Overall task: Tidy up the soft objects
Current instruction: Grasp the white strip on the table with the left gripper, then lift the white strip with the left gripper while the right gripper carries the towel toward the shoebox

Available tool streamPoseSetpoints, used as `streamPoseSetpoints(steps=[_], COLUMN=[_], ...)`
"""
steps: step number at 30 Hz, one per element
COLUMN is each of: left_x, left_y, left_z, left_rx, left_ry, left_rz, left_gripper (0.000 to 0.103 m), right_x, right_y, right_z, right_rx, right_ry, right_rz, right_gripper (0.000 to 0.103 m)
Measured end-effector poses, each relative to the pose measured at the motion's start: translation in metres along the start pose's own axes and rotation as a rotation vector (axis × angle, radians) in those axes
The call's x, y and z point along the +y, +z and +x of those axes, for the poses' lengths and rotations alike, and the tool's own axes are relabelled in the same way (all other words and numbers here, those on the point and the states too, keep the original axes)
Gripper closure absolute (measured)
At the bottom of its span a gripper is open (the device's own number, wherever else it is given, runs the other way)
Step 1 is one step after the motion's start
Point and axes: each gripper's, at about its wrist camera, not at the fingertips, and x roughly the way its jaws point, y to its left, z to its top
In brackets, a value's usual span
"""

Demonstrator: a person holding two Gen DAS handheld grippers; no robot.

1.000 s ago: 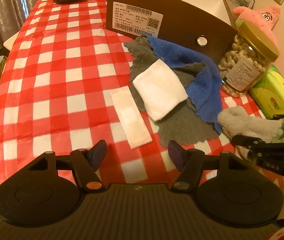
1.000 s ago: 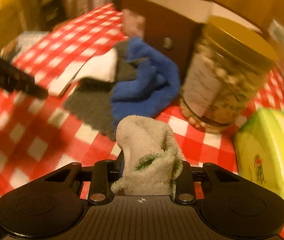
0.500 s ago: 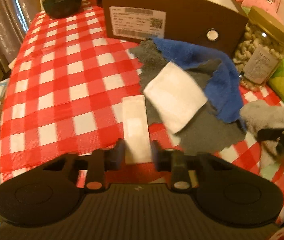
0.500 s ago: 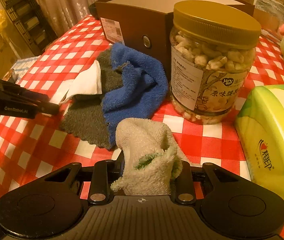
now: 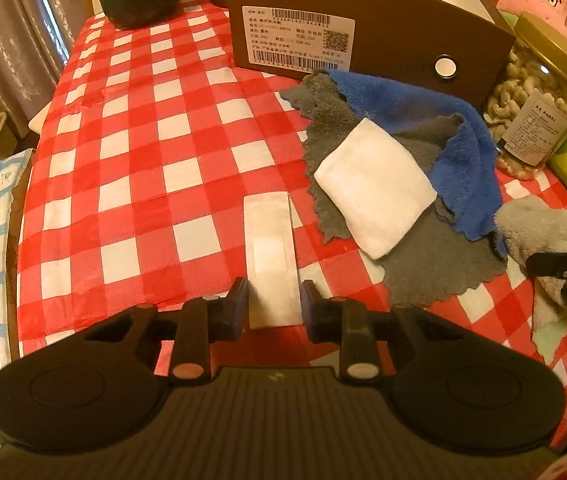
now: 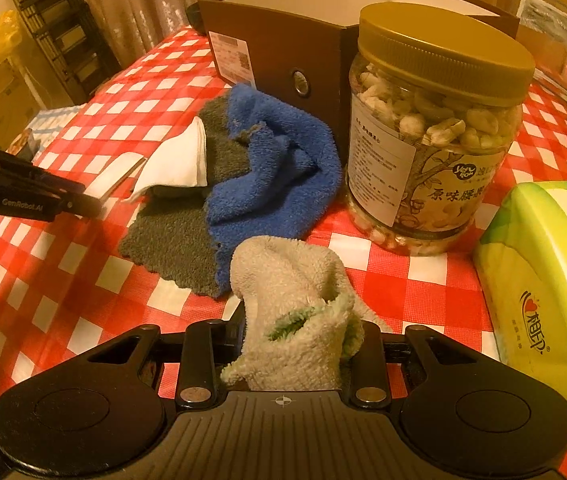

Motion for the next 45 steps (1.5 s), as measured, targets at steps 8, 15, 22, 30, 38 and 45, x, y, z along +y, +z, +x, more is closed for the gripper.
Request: streamPoseSetpoints(steps=[8,15,22,30,38,45], left_x=[0.001,-0.002,-0.007,-0.022,-0.051,-0.076], left_y=[-0.003,-0.004,-0.006,-0.006,0.0,0.01], left_z=[-0.011,-0.025,-0.039,-0.057,-0.078,-0.091], left_rx=[-0.008,-0.03,-0.056,-0.091,-0.134,-0.17], left_ry=[-0.014,-0.017,-0.022,-0.057,-0.115,-0.154], left_rz=[-0.017,-0.026,-0.026,-0.014,0.035,0.084], left_gripper=[0.081,0.081,0.081,0.081,0.081,0.081], right_x=[0.0,0.001,-0.001,-0.008,-0.02,-0.029], right_y=[-0.002,-0.003,-0.006,-0.011,-0.013,-0.011], right_z=[-0.002,-0.006,-0.014,-0.03,-0.059,-0.093], right_rx=[-0.012,-0.017,-0.027,-0.054,-0.098,-0.141], right_ry=[-0.001,-0.004,-0.004,0.007,0.028,0.043], right_rz=[0.008,0.011,0.024,0.068,0.132,0.16], right_gripper=[0.07,0.071,0.071,0.072,0.072,0.072])
